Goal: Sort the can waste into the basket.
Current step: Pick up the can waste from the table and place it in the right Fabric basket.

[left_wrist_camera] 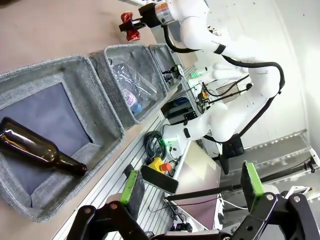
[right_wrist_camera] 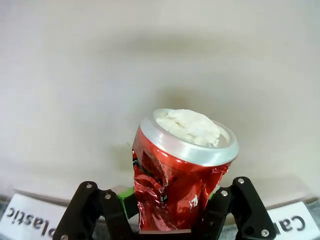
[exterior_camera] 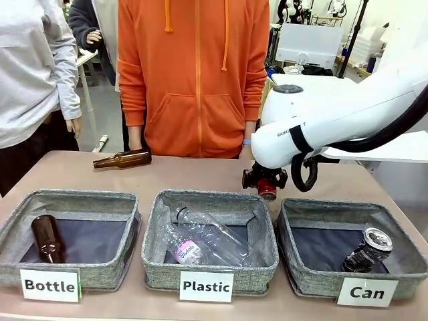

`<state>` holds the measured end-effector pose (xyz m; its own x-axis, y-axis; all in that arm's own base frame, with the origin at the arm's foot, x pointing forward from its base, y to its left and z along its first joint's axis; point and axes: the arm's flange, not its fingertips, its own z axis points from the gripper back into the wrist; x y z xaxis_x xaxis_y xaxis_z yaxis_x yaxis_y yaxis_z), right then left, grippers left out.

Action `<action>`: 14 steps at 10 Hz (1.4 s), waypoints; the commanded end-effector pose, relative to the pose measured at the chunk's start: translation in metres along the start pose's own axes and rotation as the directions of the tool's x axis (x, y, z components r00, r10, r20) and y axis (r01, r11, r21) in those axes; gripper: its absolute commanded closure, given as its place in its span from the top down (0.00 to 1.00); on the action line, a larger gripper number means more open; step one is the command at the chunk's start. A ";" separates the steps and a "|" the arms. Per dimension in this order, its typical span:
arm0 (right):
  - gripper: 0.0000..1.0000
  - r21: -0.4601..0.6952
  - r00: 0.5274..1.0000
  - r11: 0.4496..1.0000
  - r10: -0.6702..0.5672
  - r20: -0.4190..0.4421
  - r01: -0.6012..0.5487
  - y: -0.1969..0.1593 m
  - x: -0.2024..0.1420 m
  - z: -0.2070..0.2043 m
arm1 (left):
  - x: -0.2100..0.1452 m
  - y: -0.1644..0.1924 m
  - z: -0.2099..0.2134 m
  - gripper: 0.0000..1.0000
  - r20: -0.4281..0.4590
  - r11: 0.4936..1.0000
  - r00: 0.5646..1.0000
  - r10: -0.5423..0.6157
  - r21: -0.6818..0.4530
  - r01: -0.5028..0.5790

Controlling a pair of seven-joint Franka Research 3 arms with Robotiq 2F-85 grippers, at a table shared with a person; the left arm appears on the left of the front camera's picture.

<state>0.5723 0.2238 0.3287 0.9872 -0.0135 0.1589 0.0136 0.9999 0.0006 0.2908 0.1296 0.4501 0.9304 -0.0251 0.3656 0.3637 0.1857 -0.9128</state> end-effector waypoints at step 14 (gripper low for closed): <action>0.00 0.184 0.249 0.269 0.961 -0.125 -0.946 -0.172 -0.145 0.199 | -0.001 -0.003 0.001 1.00 -0.007 1.000 1.000 0.004 -0.010 -0.004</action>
<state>0.3971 0.0544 0.5003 0.3324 0.9392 -0.0862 -0.9424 0.3344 0.0090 0.2907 0.1291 0.4504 0.9301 -0.0265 0.3662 0.3646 0.1850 -0.9126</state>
